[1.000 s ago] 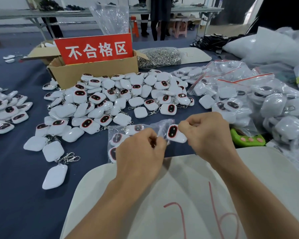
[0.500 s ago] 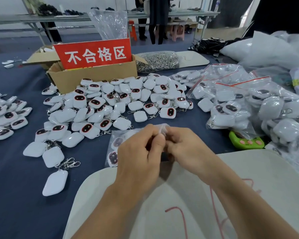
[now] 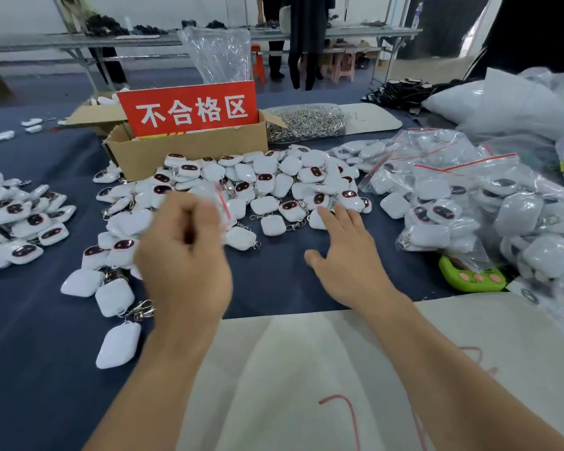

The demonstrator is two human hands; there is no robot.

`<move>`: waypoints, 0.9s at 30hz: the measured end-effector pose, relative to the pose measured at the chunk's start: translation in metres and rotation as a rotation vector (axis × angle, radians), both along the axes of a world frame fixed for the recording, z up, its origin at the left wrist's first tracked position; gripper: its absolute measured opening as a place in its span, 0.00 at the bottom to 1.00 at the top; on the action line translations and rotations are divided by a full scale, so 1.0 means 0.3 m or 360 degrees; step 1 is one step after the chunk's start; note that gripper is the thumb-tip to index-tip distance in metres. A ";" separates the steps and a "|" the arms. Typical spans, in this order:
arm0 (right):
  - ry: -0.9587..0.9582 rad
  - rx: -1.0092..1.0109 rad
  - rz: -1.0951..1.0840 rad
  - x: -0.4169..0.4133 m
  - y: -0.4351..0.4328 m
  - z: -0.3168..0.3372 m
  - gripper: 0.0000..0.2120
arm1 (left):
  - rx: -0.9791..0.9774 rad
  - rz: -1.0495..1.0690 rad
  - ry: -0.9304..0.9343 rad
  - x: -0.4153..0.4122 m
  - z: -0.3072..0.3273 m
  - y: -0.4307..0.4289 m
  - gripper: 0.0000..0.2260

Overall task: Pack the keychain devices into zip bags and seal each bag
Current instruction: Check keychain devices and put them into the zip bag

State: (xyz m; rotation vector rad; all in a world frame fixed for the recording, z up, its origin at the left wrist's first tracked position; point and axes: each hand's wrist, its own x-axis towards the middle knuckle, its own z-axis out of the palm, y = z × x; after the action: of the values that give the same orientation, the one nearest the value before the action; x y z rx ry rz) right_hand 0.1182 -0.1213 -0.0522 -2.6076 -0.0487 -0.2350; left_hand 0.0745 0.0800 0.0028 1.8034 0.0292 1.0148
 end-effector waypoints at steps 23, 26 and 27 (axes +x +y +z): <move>-0.0098 0.1000 0.0023 -0.162 0.028 0.073 0.17 | 0.0903 -0.0446 0.0326 -0.057 -0.113 -0.151 0.17; -0.0066 0.1152 0.0123 -0.157 0.018 0.087 0.15 | 0.0917 -0.0533 0.0314 -0.064 -0.113 -0.161 0.15; -0.0076 0.1208 0.0136 -0.155 0.010 0.091 0.16 | 0.0859 -0.0548 0.0359 -0.063 -0.113 -0.160 0.14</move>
State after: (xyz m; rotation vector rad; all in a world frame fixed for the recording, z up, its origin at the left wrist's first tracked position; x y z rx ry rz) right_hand 0.0719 -0.1183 -0.0249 -1.8408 -0.0713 -0.2286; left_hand 0.0555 0.0320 -0.0312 2.3025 -0.4399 0.5991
